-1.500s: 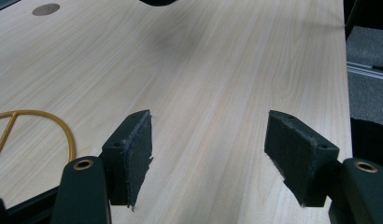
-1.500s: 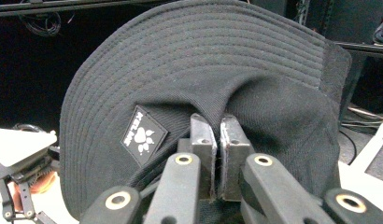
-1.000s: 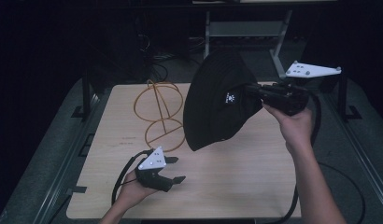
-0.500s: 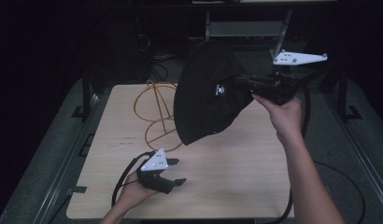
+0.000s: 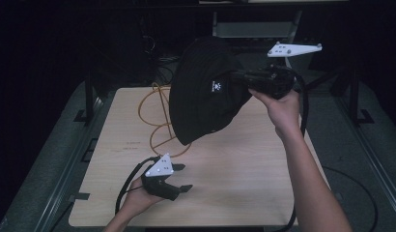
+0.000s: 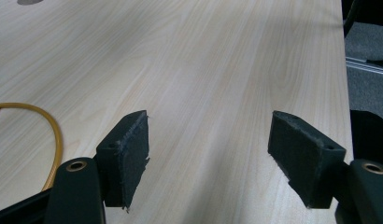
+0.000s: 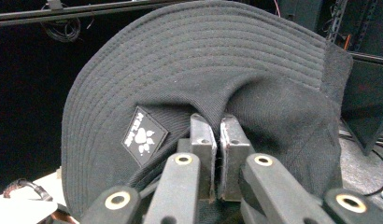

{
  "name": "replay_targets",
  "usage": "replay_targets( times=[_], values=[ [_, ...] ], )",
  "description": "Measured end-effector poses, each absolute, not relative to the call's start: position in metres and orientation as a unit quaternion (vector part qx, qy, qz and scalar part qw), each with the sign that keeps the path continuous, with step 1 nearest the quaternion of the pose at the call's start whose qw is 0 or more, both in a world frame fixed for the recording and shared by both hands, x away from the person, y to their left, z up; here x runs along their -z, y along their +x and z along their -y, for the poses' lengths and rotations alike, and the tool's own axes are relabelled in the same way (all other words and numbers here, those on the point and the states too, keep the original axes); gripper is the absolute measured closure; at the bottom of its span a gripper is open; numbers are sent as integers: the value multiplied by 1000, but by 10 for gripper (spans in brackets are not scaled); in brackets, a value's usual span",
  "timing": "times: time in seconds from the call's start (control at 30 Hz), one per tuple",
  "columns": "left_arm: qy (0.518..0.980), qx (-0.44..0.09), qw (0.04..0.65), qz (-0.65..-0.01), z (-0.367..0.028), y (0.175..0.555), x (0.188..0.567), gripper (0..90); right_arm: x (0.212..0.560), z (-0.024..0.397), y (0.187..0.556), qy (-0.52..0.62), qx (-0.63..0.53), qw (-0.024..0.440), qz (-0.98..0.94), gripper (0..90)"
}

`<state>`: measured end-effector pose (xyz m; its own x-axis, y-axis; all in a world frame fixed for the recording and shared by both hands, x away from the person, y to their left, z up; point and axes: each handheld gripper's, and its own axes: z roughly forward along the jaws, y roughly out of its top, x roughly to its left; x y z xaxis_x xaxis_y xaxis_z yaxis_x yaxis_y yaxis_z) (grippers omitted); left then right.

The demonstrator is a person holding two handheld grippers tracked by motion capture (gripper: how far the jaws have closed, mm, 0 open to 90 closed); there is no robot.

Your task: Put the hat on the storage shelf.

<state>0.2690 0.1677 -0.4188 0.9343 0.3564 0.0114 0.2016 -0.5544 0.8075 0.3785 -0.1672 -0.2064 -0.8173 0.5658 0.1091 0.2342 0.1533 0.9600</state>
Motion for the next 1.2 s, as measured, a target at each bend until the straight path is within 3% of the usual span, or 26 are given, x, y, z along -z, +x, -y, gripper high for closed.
replay_targets(
  times=[1.2],
  values=[
    [875, -90, 447, -163, -174, 274, 418, 284, 183, 101, 425, 243, -577, 117, -770, 864]
  ],
)
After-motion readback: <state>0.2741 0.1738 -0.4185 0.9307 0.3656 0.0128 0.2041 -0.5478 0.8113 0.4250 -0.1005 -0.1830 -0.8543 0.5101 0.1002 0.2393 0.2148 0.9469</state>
